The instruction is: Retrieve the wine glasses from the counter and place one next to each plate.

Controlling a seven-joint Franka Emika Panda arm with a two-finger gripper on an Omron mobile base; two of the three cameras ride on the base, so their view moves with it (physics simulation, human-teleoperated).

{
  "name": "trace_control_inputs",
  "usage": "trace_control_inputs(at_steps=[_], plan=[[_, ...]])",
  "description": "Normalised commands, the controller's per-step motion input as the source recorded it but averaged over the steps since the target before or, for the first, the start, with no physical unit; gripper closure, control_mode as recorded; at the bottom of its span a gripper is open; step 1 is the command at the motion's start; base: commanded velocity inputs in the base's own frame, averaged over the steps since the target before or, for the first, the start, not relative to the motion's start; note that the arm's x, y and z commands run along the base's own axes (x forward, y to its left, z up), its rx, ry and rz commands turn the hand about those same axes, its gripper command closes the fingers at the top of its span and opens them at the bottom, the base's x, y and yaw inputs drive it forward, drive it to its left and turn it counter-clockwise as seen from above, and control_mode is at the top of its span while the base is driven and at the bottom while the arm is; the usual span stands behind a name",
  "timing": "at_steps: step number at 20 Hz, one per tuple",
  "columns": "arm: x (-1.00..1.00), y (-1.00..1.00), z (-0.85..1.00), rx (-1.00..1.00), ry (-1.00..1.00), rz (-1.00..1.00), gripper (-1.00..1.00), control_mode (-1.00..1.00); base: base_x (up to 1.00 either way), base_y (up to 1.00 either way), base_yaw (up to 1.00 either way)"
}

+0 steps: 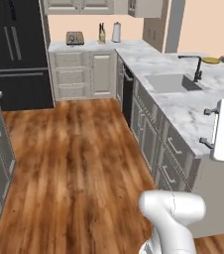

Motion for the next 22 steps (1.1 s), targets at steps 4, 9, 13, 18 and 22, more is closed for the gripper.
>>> trace_control_inputs(at_steps=[4, 9, 13, 18, 22], plan=[[0.0, 0.0, 0.0, 0.0, 0.0, 0.0, -1.0, 1.0, 0.37, 1.0, -0.12], [0.0, 0.0, 0.0, 0.0, 0.0, 0.0, -1.0, 1.0, 0.9, 0.74, -0.2], [0.0, 0.0, 0.0, 0.0, 0.0, 0.0, -1.0, 1.0, 1.0, 0.45, -0.17], [0.0, 0.0, 0.0, 0.0, 0.0, 0.0, -1.0, 1.0, 1.0, 0.1, -0.06], [0.0, 0.0, 0.0, 0.0, 0.0, 0.0, -1.0, 1.0, 1.0, 0.09, -0.06]])
